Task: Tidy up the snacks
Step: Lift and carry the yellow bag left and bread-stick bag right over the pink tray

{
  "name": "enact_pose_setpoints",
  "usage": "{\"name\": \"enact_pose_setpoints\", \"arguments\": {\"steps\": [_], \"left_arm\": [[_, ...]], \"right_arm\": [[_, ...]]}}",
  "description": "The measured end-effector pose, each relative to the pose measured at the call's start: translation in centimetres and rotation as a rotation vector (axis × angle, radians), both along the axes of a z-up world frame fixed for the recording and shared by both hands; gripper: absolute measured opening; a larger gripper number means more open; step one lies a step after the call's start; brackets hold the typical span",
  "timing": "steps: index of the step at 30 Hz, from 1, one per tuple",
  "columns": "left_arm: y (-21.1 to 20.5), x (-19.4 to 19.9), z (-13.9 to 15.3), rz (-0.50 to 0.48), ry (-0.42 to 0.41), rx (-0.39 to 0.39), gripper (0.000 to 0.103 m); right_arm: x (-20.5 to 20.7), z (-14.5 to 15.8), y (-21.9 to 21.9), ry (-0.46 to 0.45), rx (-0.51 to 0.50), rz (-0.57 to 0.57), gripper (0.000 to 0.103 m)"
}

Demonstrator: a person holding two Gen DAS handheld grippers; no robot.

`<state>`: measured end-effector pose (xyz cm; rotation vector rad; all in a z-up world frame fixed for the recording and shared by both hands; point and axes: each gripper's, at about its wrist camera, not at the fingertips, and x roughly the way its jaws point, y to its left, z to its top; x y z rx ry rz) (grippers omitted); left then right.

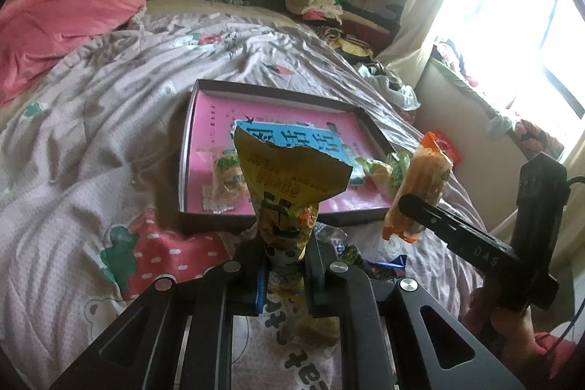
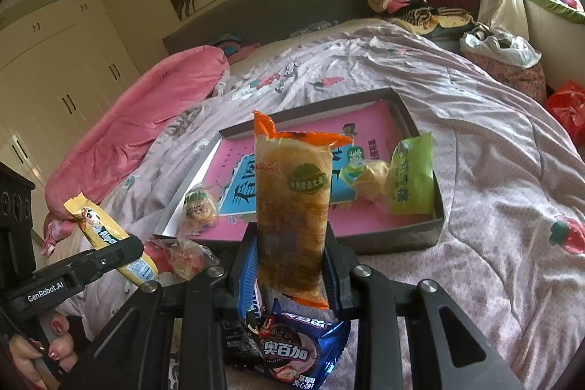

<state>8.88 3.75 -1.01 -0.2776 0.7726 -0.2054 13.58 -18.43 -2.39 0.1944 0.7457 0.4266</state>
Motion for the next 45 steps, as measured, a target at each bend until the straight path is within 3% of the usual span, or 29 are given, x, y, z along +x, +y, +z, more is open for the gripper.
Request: {"name": "enact_pose_setpoints", "arguments": {"steps": [25, 45], "left_arm": [[-2.6, 2.3, 1.4, -0.004, -0.011, 0.037, 0.015], [-4.5, 6.6, 1.3, -0.022, -0.016, 0.037, 0.015]], "right_arm": [[0.4, 1.5, -1.8, -0.052, 0.035, -0.024, 0.032], [1.5, 2.0, -2.9, -0.067, 0.031, -0.064, 0.032]]}}
